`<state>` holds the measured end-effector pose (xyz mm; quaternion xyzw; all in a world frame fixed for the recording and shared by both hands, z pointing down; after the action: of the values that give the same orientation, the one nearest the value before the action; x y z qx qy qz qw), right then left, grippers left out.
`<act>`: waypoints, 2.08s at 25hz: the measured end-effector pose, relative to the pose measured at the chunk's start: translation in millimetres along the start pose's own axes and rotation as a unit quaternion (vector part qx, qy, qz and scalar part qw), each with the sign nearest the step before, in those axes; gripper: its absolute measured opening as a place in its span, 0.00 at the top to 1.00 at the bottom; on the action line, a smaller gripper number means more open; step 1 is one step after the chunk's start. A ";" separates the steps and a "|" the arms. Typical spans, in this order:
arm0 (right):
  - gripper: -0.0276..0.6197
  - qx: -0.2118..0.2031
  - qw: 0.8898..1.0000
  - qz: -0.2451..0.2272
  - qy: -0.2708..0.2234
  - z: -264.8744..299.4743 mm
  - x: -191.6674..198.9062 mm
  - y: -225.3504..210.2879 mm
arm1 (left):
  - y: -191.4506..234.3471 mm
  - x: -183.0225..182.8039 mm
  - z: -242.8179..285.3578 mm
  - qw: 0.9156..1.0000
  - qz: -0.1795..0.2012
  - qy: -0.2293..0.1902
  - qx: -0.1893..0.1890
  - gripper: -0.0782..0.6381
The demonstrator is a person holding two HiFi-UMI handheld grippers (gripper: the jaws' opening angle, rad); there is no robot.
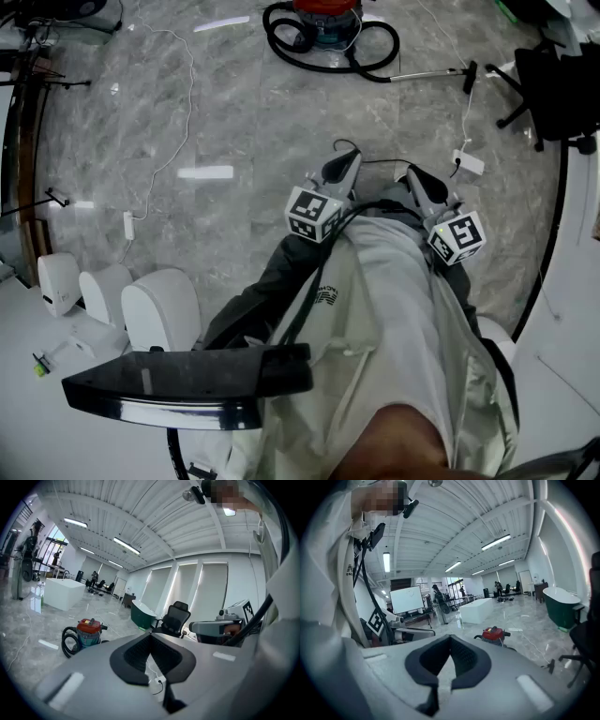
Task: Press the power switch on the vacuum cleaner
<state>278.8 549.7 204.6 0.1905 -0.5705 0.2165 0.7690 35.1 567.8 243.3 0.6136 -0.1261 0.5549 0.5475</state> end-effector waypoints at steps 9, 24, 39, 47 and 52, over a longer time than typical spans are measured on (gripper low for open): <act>0.96 -0.055 0.998 -0.025 -0.002 27.2 -12.4 19.0 | 13.3 -5.1 -39.1 0.998 -0.016 -0.042 -0.043 0.89; 0.96 -0.085 0.995 0.041 -0.015 85.3 -5.7 -46.5 | 45.9 -17.3 1.7 0.995 -0.015 -0.025 -0.099 0.89; 0.96 -0.175 0.981 0.076 -0.013 241.9 -28.1 -299.4 | 95.2 -136.8 185.3 0.978 -0.032 -0.072 -0.191 0.89; 0.96 -0.132 0.990 0.047 0.002 291.0 -41.5 -357.1 | 142.5 -176.6 230.3 0.971 -0.046 -0.101 -0.210 0.89; 0.96 -0.116 0.992 0.043 0.024 339.2 -44.6 -364.5 | 205.0 -208.7 258.5 0.978 -0.049 -0.090 -0.182 0.89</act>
<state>198.4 57.4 238.8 0.0704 -0.5808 0.1863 0.7893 -54.4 187.8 237.1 0.5569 -0.2434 0.4372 0.6629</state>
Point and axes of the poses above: the fingertips, and each gripper's own axes: z forward along the fingers, y to its left, x out of its underside, the point moved 10 cm from there along -z, backward along the fingers, and after that the axes turned 14 degrees about -z, right-handed, at the moved point
